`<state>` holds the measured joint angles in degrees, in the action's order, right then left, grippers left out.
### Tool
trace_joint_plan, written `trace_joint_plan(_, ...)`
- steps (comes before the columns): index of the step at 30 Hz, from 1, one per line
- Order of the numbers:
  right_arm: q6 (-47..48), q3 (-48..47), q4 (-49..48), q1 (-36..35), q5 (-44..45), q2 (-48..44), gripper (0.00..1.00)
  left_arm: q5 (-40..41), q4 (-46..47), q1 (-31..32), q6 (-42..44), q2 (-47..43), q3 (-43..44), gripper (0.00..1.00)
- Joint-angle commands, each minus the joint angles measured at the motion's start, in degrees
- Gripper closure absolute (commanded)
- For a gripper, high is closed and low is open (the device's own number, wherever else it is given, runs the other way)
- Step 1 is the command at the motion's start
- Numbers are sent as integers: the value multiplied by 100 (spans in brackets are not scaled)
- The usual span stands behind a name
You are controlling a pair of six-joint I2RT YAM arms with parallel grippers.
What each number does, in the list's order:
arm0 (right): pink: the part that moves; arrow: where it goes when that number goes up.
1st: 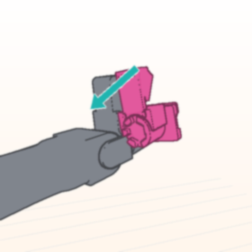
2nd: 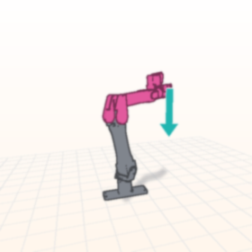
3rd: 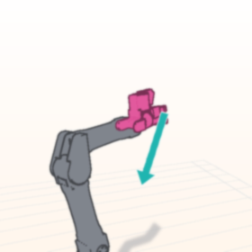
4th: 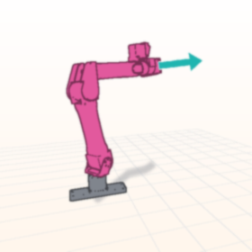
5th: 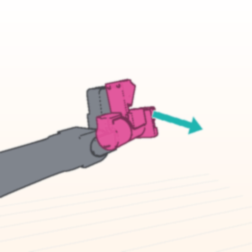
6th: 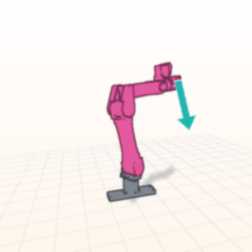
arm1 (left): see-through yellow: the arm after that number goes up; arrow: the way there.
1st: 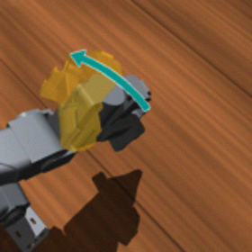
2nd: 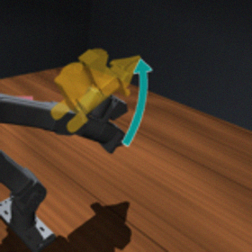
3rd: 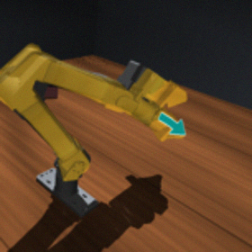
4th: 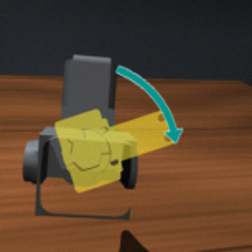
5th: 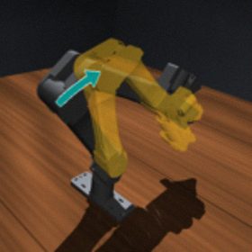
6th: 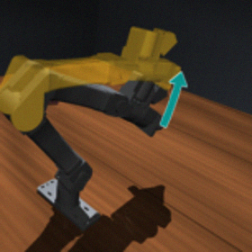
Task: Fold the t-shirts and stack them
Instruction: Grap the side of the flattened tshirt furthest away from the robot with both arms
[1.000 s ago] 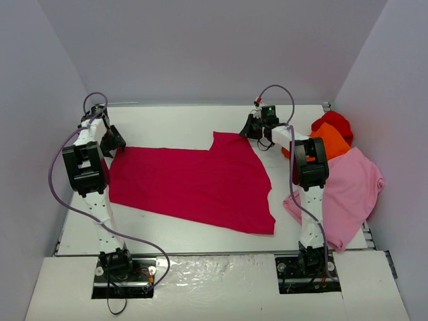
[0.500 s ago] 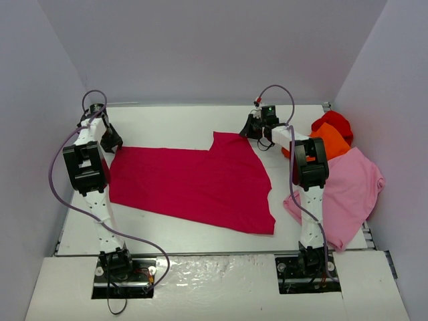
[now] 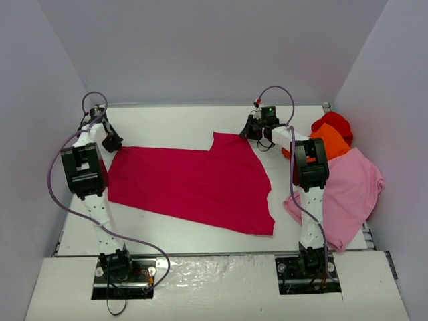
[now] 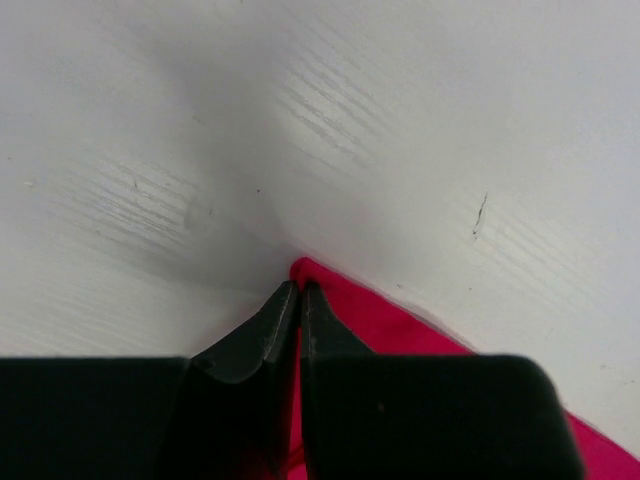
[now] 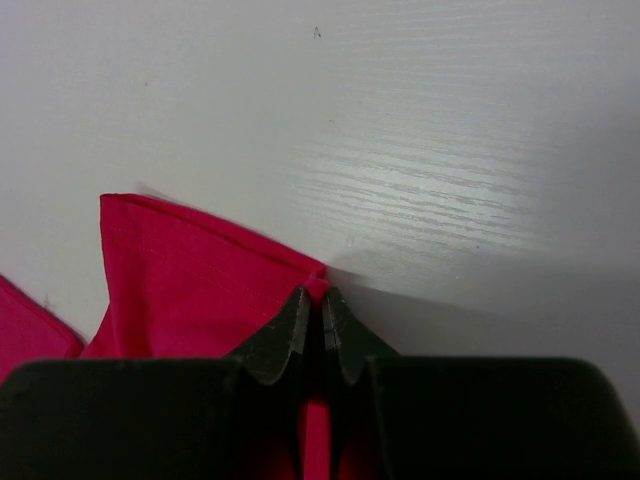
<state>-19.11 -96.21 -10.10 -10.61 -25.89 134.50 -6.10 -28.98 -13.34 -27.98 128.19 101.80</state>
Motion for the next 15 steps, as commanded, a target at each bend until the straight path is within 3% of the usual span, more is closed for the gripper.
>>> trace_joint_plan(1,263,136,1156,-64,313,-140,100,27,89,34,-190,-634,-604,100)
trace_joint_plan(8,390,134,1335,-81,675,-972,100,341,-342,27,-105,-1576,-486,100)
trace_joint_plan(15,424,312,1453,-167,778,-1900,100,358,-167,34,-154,-2586,-1010,100)
